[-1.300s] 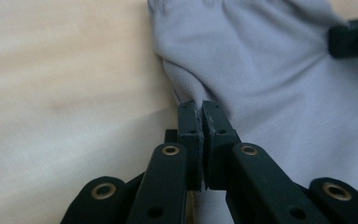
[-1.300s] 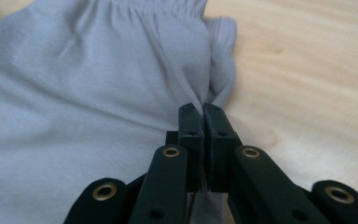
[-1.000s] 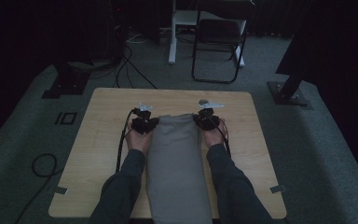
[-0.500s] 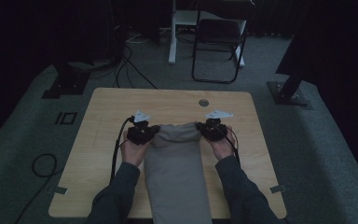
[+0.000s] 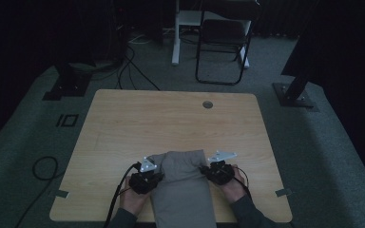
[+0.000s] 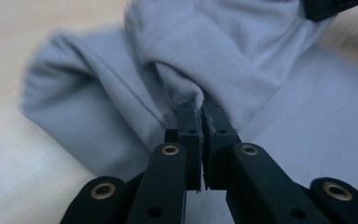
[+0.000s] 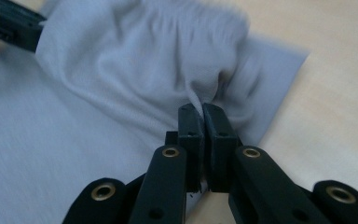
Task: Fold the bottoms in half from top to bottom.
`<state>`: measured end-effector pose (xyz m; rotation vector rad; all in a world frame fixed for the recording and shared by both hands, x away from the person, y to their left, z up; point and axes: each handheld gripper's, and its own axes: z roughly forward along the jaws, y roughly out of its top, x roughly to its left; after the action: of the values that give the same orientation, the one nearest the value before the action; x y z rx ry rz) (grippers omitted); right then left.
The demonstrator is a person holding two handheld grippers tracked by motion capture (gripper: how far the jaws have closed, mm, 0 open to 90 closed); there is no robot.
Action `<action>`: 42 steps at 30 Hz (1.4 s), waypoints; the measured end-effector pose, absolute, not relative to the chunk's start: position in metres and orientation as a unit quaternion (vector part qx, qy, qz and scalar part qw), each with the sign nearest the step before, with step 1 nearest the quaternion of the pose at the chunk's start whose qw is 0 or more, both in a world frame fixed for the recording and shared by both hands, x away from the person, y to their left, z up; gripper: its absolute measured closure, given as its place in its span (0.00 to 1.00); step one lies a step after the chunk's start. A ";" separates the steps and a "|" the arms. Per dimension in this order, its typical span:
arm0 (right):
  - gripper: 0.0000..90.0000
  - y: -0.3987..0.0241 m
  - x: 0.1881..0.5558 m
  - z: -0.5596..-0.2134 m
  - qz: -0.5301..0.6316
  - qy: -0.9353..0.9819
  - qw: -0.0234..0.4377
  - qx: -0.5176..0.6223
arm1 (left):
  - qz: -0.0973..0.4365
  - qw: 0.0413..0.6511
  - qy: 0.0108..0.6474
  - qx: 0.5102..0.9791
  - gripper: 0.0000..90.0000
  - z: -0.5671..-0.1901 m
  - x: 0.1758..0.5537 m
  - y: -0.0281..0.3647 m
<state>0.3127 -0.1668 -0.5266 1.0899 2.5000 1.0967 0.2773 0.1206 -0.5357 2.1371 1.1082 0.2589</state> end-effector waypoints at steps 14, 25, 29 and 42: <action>0.97 -0.160 0.332 -0.545 0.358 0.846 0.110 0.380 | 0.113 0.365 0.444 0.811 0.96 -0.546 0.313 0.126; 0.97 -0.144 0.388 -0.543 0.341 0.843 0.135 0.394 | 0.140 0.360 0.464 0.797 0.96 -0.547 0.364 0.130; 0.97 -0.141 0.406 -0.543 0.343 0.835 0.136 0.408 | 0.152 0.355 0.469 0.795 0.96 -0.547 0.381 0.129; 0.97 -0.128 0.449 -0.542 0.332 0.818 0.150 0.445 | 0.172 0.349 0.493 0.778 0.96 -0.547 0.425 0.130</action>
<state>0.4492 -0.1277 -0.5420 1.2780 2.3508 0.9542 0.4247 0.1295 -0.5468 2.0162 1.2775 0.4445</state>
